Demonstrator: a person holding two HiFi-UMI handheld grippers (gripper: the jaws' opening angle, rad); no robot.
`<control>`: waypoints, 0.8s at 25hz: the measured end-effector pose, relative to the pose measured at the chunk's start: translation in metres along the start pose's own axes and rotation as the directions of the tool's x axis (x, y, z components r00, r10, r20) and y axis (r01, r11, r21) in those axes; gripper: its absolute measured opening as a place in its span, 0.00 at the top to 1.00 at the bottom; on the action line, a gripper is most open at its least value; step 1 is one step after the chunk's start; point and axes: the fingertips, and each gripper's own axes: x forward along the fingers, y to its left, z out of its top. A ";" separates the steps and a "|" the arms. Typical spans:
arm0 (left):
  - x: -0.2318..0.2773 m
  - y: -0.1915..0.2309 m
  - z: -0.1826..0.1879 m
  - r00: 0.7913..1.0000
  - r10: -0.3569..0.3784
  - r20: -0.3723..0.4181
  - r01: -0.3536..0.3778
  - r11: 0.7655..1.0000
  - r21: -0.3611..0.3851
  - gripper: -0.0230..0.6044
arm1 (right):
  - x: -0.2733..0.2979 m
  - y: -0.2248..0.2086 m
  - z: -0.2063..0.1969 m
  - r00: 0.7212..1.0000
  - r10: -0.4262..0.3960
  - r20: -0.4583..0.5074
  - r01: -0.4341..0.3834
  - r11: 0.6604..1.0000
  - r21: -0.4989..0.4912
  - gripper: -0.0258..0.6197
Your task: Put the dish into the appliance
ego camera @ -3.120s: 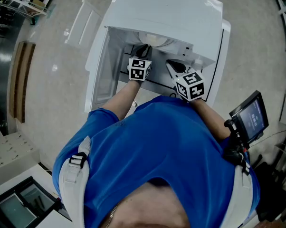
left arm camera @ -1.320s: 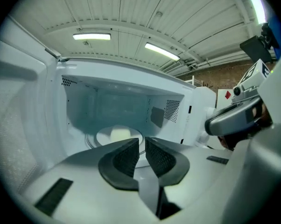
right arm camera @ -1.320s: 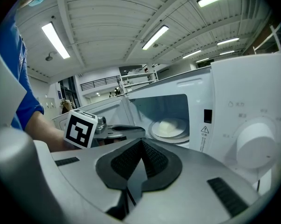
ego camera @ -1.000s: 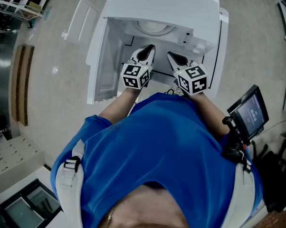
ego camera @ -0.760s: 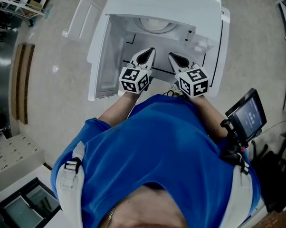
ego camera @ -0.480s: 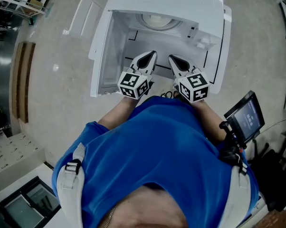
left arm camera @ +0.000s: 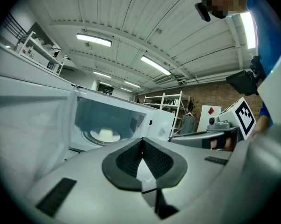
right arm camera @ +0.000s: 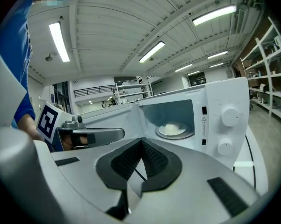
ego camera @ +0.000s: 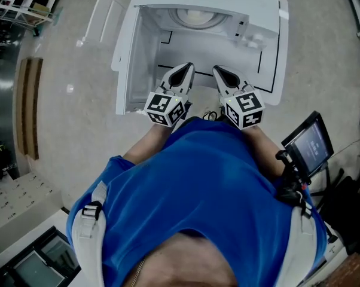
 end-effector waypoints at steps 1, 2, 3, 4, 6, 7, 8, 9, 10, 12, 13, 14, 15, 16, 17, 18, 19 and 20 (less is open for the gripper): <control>-0.001 0.000 0.001 1.000 -0.001 0.002 0.001 1.000 0.000 0.95 | -0.001 0.001 0.000 1.000 -0.004 0.002 0.004 1.000 -0.002 0.96; -0.002 -0.001 0.001 1.000 -0.004 0.004 0.004 1.000 0.000 0.95 | -0.002 0.002 0.000 1.000 -0.007 0.004 0.007 1.000 -0.004 0.96; -0.002 -0.002 0.001 1.000 -0.006 0.005 0.006 1.000 0.000 0.95 | -0.003 0.003 0.000 1.000 -0.009 0.005 0.009 1.000 -0.006 0.96; -0.004 -0.003 0.000 1.000 -0.008 0.005 0.008 1.000 -0.001 0.95 | -0.003 0.004 0.000 1.000 -0.011 0.005 0.011 1.000 -0.007 0.96; -0.006 -0.005 -0.002 1.000 -0.012 0.002 0.012 1.000 -0.005 0.95 | -0.005 0.007 -0.001 1.000 -0.012 0.005 0.012 1.000 -0.009 0.96; -0.007 -0.005 -0.002 1.000 -0.014 0.000 0.014 1.000 -0.007 0.95 | -0.006 0.008 -0.001 1.000 -0.014 0.005 0.014 1.000 -0.009 0.96; -0.008 -0.006 -0.003 1.000 -0.016 -0.002 0.016 1.000 -0.008 0.95 | -0.007 0.008 -0.002 1.000 -0.016 0.005 0.016 1.000 -0.009 0.96; -0.008 -0.007 -0.004 1.000 -0.018 -0.003 0.018 1.000 -0.008 0.95 | -0.008 0.008 -0.002 1.000 -0.018 0.004 0.018 1.000 -0.010 0.96; -0.008 -0.007 -0.004 1.000 -0.020 -0.004 0.020 1.000 -0.007 0.95 | -0.008 0.008 -0.003 1.000 -0.021 0.001 0.021 1.000 -0.011 0.96; -0.010 -0.008 -0.003 1.000 -0.023 -0.004 0.023 1.000 -0.006 0.95 | -0.009 0.009 -0.005 1.000 -0.024 -0.004 0.024 1.000 -0.014 0.96; -0.010 -0.008 -0.003 1.000 -0.025 -0.005 0.025 1.000 -0.006 0.95 | -0.009 0.010 -0.005 1.000 -0.025 -0.006 0.025 1.000 -0.014 0.96; -0.010 -0.008 -0.003 1.000 -0.026 -0.006 0.026 1.000 -0.006 0.95 | -0.009 0.010 -0.006 1.000 -0.025 -0.008 0.025 1.000 -0.014 0.96; -0.011 -0.008 -0.004 1.000 -0.026 -0.007 0.026 1.000 -0.006 0.95 | -0.009 0.011 -0.006 1.000 -0.025 -0.009 0.025 1.000 -0.014 0.96; -0.010 -0.008 -0.004 1.000 -0.027 -0.009 0.027 1.000 -0.008 0.95 | -0.009 0.011 -0.006 1.000 -0.025 -0.011 0.025 1.000 -0.014 0.96; -0.010 -0.007 -0.004 1.000 -0.027 -0.011 0.027 1.000 -0.009 0.95 | -0.009 0.011 -0.006 1.000 -0.026 -0.013 0.026 1.000 -0.014 0.96; -0.010 -0.007 -0.005 1.000 -0.028 -0.012 0.028 1.000 -0.010 0.95 | -0.010 0.011 -0.007 1.000 -0.027 -0.015 0.027 1.000 -0.015 0.96; -0.009 -0.007 -0.005 0.999 -0.029 -0.013 0.029 1.000 -0.010 0.95 | -0.010 0.011 -0.007 0.999 -0.029 -0.016 0.028 0.999 -0.016 0.96; -0.009 -0.008 -0.005 0.999 -0.031 -0.013 0.030 0.999 -0.011 0.95 | -0.011 0.011 -0.007 0.999 -0.031 -0.017 0.030 0.999 -0.017 0.96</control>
